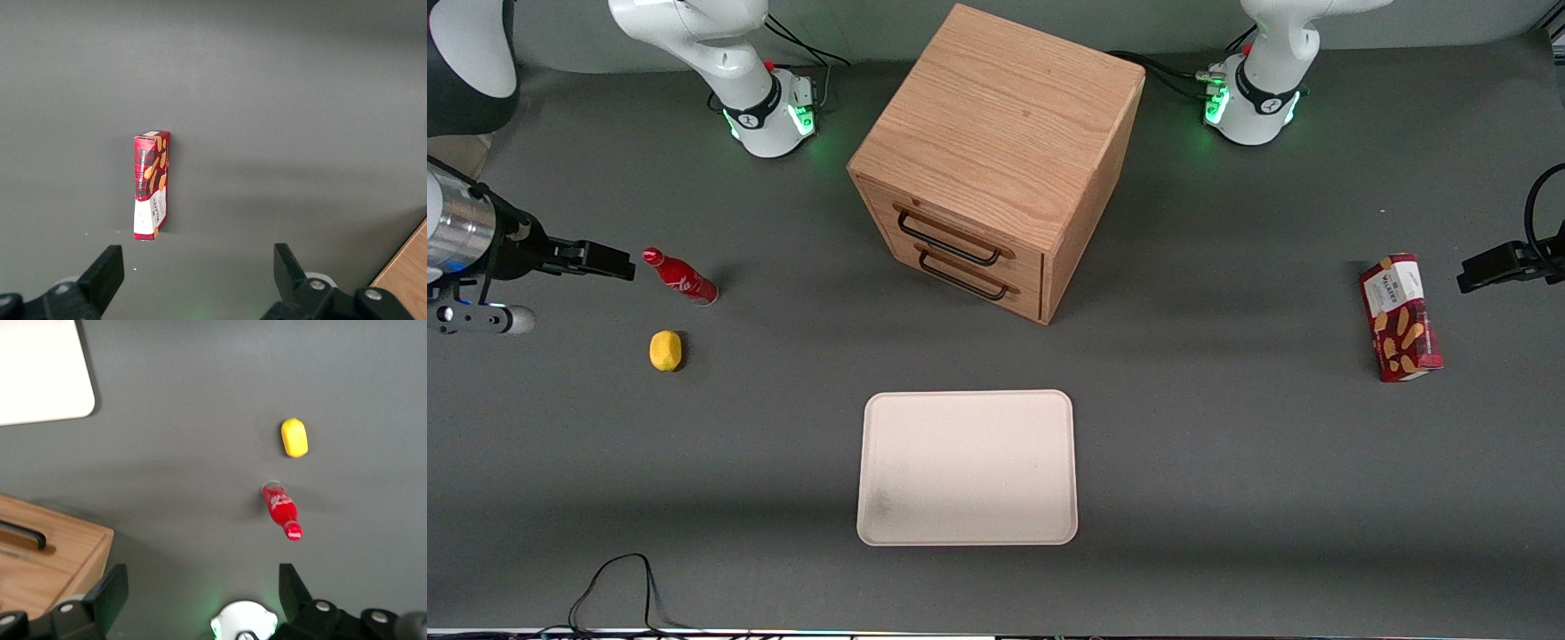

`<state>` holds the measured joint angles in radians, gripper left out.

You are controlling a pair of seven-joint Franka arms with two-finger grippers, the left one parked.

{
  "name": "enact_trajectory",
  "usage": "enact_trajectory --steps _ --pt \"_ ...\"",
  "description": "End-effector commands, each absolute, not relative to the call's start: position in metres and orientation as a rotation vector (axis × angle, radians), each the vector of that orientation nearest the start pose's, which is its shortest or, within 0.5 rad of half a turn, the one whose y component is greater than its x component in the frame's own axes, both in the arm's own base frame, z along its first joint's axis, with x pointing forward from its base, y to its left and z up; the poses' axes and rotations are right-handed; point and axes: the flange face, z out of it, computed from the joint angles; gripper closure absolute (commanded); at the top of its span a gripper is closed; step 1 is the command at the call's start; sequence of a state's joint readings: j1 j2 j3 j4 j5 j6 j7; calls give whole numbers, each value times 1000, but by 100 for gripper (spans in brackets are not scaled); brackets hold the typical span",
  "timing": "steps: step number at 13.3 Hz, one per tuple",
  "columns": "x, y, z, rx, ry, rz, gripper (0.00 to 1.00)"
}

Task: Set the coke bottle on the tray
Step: 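Move the right gripper toward the red Coca-Cola bottle lying on the table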

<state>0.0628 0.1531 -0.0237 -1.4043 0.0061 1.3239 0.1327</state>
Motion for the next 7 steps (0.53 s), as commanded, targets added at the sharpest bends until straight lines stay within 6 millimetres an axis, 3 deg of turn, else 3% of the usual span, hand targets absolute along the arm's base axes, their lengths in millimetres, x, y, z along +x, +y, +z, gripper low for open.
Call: enact_trajectory --steps 1,5,7 --pt "528 -9 613 -3130 20 384 0" --pt "460 -42 612 -3138 -88 362 0" --pt "434 -57 601 -3152 -140 356 0"
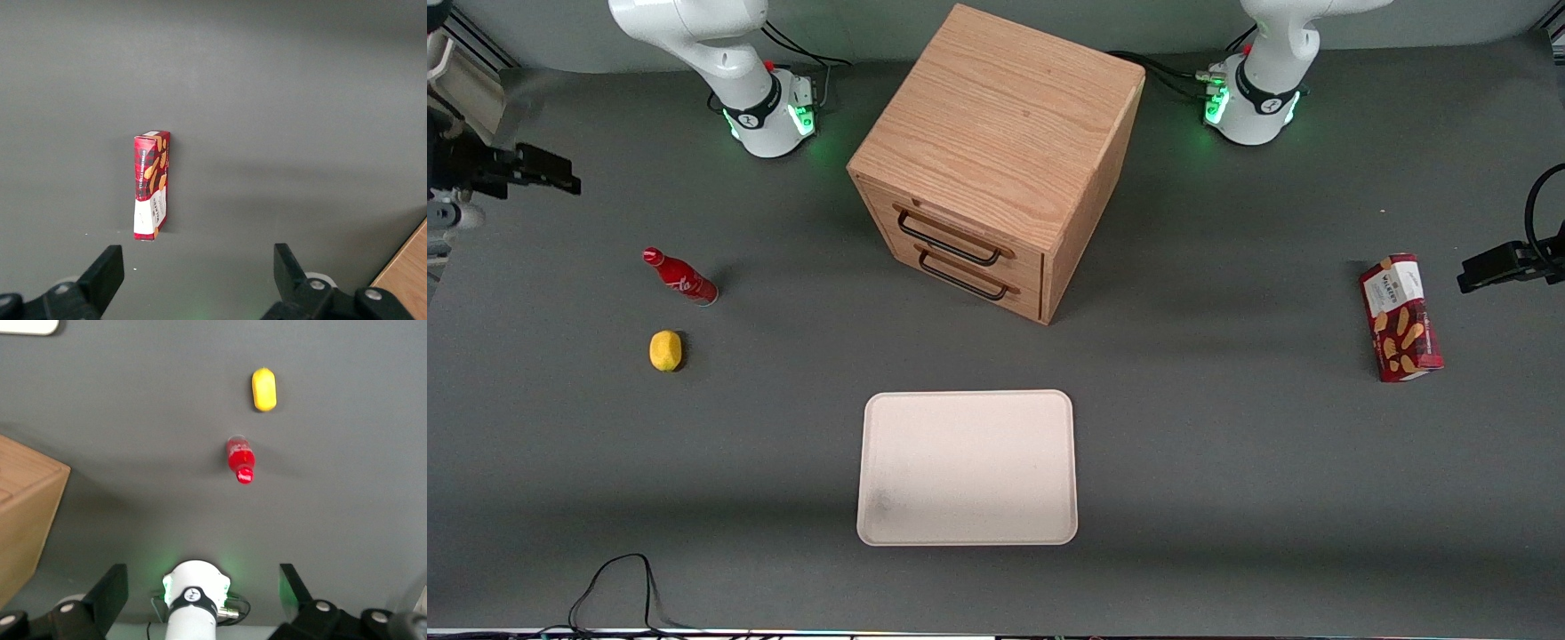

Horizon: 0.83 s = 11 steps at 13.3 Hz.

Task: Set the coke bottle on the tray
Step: 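Move the right gripper toward the red Coca-Cola bottle lying on the table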

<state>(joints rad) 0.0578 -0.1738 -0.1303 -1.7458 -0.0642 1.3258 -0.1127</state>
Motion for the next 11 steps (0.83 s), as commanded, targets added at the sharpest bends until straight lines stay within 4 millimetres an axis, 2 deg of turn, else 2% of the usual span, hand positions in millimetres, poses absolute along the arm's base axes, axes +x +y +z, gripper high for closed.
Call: enact_trajectory --steps 1,3,6,8,11 --pt "424 -68 589 -3146 -161 342 0" --pt "410 -80 560 -3149 -166 304 0" --pt "409 -91 526 -3139 -140 292 0" --pt "413 -89 497 -3142 -152 272 0" --pt "415 -83 442 -3147 -173 227 0"
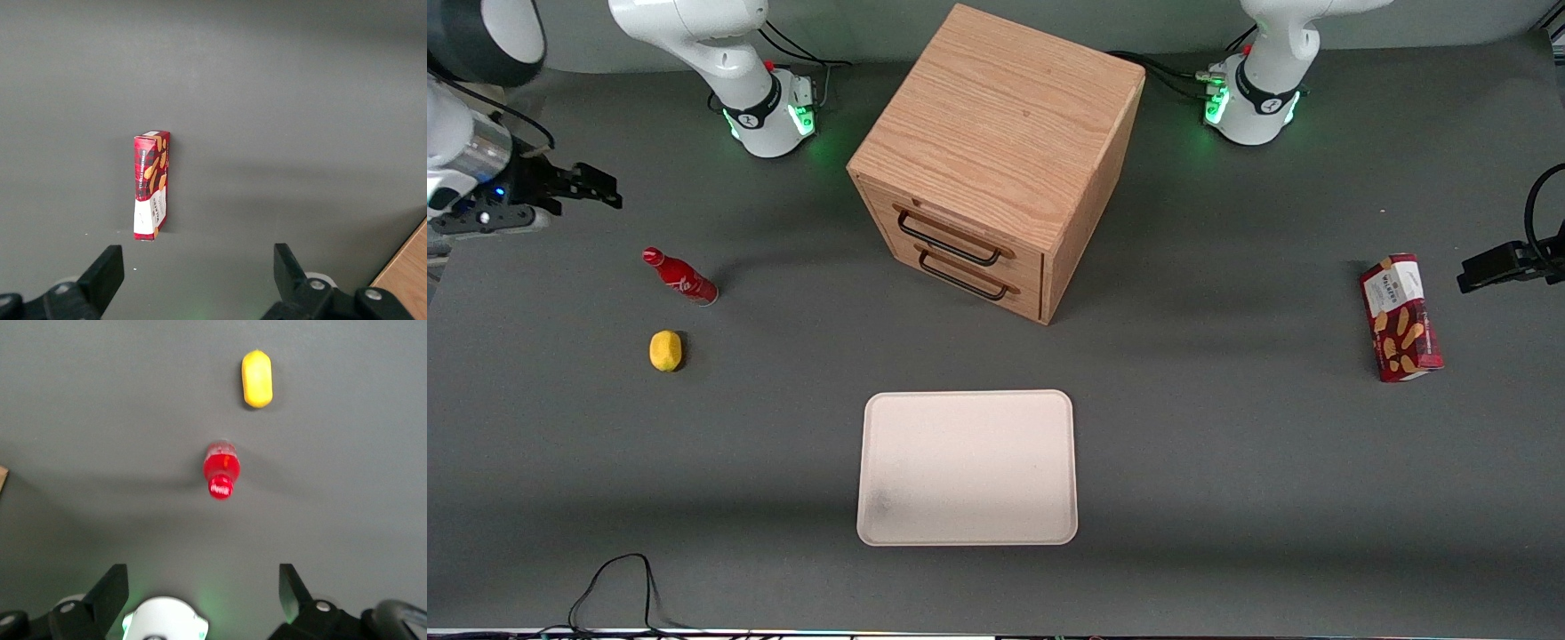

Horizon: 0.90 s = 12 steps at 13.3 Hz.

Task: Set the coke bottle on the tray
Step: 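Lower the open right gripper around the bottle's cap end and close it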

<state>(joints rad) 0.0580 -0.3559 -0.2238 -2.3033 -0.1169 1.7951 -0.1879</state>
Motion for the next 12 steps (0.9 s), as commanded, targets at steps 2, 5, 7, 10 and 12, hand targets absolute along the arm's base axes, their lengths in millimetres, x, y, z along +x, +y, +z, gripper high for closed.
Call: enact_trajectory --steps 2,5,7,10,12 --pt "425 -82 414 -3154 -177 243 0" --pt "424 -81 379 -3156 -191 211 0" --pt "420 -84 357 -3155 -177 196 0" --pt "419 -91 346 -3147 -213 204 1" --pt "414 -99 340 -3142 -195 199 1"
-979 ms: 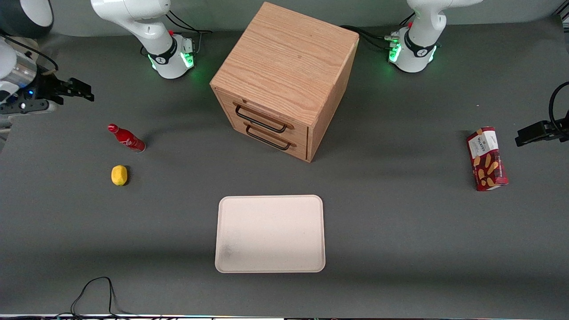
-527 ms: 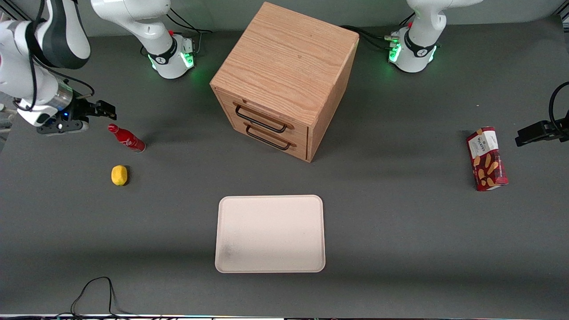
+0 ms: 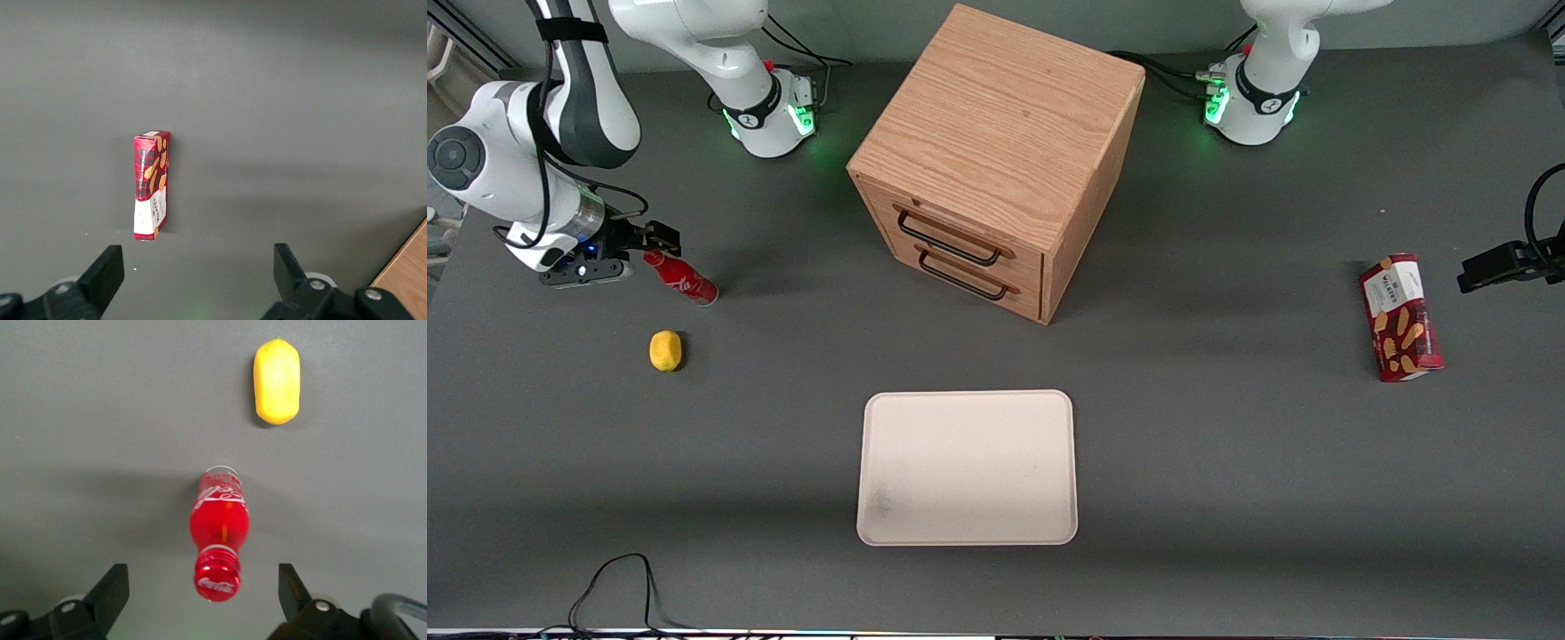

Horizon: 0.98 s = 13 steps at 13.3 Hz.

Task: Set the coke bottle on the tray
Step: 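Lower the open right gripper around the bottle's cap end and close it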

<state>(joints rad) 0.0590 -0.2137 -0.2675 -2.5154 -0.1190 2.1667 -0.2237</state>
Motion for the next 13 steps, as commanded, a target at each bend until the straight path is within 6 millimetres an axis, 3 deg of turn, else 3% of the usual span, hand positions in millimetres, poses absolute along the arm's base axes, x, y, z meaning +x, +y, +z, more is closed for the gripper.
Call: enact_trajectory --steps 1,4,5,6,9,13 --pt "413 -98 336 -3140 -218 194 1" --pt "409 -97 330 -3139 -225 179 4" --pt "409 -96 330 -3139 -227 176 11" --pt "408 -96 329 -3138 -227 181 27" --pt "408 -96 330 -3138 -241 179 100" --pt "409 -96 330 -3137 -245 181 100"
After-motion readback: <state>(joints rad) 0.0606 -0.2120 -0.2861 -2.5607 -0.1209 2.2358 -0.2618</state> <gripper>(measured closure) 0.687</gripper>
